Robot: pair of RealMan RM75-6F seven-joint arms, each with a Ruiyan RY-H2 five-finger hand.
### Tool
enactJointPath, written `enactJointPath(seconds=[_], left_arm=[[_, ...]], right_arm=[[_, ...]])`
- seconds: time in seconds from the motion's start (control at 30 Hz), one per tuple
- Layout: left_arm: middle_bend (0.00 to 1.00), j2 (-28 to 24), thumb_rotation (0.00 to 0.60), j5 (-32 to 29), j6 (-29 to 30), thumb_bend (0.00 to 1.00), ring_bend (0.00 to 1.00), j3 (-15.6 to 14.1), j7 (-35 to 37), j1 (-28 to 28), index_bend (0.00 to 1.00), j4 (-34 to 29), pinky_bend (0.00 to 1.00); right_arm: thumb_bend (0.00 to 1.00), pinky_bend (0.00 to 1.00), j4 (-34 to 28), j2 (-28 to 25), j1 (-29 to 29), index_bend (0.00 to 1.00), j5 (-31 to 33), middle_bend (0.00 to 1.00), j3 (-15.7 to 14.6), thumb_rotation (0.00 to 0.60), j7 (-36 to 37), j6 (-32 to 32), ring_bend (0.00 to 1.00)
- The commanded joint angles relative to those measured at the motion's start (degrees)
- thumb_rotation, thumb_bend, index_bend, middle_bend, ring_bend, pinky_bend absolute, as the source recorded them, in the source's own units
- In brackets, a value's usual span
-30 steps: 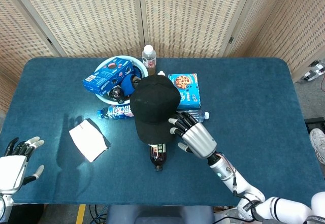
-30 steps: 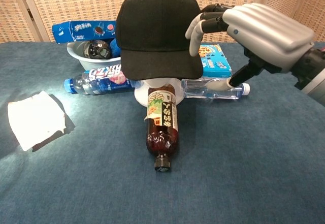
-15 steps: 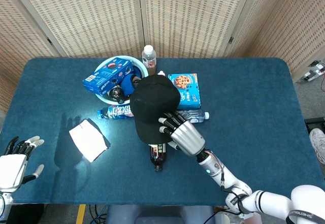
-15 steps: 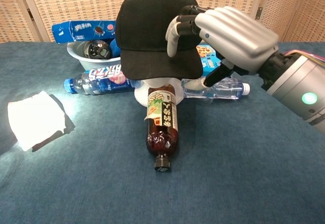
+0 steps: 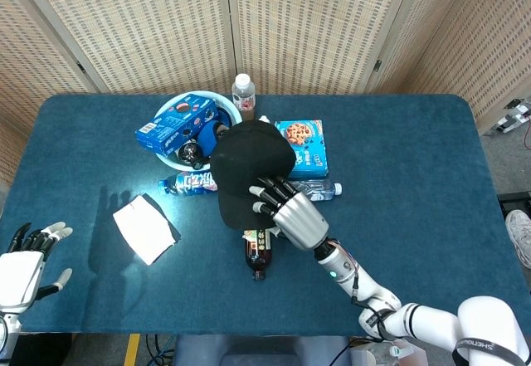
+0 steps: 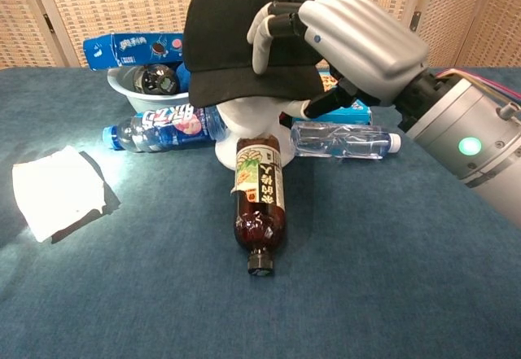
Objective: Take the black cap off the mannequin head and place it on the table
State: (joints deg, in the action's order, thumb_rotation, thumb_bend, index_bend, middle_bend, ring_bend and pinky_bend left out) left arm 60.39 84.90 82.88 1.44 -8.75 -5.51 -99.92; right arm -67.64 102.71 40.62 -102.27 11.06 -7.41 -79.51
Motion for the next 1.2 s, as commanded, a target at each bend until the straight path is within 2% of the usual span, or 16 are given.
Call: enactJointPath(seconds=[0.03,0.13,0.37,0.67,1.2], left_arm=[[0.18,0.0,0.6,-0.1,-0.1,0.24,0.17,0.0,0.0,-0.1,0.24,0.0,0.03],[0.18,0.0,0.6,-0.1,-0.2,0.24,0.17,0.0,0.1,-0.2,0.24,0.1,0.03],[0.18,0.0,0.6,-0.3,0.0,0.24,0.17,0.1,0.5,0.0,0.24,0.4,0.03],[0.18,-0.1,0.6,-0.2,0.0,0.24,0.17,0.1,1.0,-0.1,0.24,0.7,0.03],[0.18,-0.3,0.6,-0.2,0.3,0.24,0.17,0.1,1.9,0.1,0.24,1.1,0.03]], right_arm=[[0.46,0.23,0.6,0.3,0.5,0.53,0.1,0.32,0.3,0.6,0.6,-0.6,0.13],[0.49,0.23,1.2,0.7,1.2,0.58,0.3,0.33,0.7,0.6,1.2,-1.1,0.15],[0.49,0.23,2.2,0.9,2.6,0.69,0.6,0.37,1.5,0.6,1.3,-2.1,0.18],[0.49,0.23,1.9,1.3,5.4,0.79,2.4,0.42,5.1,0.6,0.6,-3.4,0.24],[0.49,0.23,2.6,0.0,13.7,0.81,6.1,0.43,13.5,0.6,-3.0,-1.7,0.24]])
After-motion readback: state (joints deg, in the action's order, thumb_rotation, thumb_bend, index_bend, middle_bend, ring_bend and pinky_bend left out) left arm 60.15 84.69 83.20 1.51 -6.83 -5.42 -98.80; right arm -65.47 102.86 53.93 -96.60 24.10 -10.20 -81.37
